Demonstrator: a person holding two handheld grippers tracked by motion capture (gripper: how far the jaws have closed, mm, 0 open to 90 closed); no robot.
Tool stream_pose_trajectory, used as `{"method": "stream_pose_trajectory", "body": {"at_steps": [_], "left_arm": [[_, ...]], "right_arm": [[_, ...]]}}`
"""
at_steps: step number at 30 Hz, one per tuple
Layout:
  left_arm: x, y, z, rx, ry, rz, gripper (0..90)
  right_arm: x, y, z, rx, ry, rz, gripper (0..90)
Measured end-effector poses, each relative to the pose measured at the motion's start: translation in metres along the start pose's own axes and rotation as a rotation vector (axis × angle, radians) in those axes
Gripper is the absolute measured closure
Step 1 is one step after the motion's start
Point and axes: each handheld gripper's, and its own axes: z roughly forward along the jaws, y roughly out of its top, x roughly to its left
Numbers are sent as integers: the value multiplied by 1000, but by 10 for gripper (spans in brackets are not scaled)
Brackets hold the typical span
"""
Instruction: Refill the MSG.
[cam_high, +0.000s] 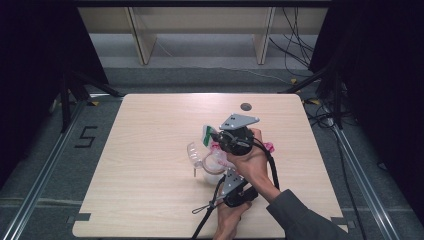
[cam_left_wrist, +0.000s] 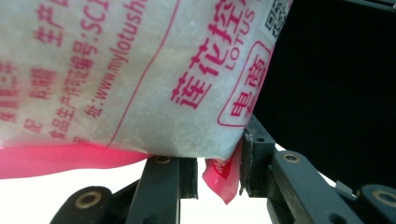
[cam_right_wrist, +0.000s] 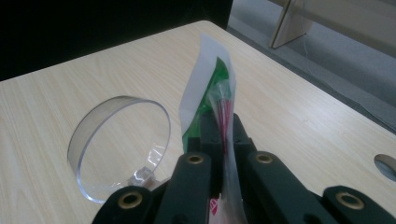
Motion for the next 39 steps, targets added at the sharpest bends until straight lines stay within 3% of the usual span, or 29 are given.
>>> {"method": "stream_pose_trajectory", "body": {"at_steps": [3, 5, 7, 11, 15, 18, 29, 31, 32, 37, 39], "left_arm": [[-1, 1, 0, 7, 17, -6, 714], [-1, 0, 2, -4, -7, -7, 714], [-2, 1, 1, 8, 10, -4, 714], [-2, 1, 2, -5, -10, -3, 714], [-3, 1, 2, -1, -6, -14, 714], [-3, 0, 3, -13, -17, -15, 715], [-3, 0, 2, -8, -12, -11, 715], [-3, 0, 2, -10, -6, -10, 715], [-3, 0, 1, 0, -1, -6, 715], [-3, 0, 1, 4, 5, -2, 715], [-3, 0, 1, 3, 3, -1, 715]], "right_arm": [[-1, 0, 1, -4, 5, -9, 899], [1, 0, 0, 5, -7, -13, 899], [1, 0, 0, 9, 0, -6, 899], [1, 0, 0, 2, -5, -3, 899], [3, -2, 3, 13, -6, -28, 899], [2, -2, 1, 12, -5, 2, 898], [2, -2, 0, 4, -9, 6, 899], [2, -2, 0, 4, 1, -14, 898], [3, -2, 0, 5, -6, 5, 898], [3, -2, 0, 0, -5, 3, 899], [2, -2, 0, -8, -16, -14, 898]]}}
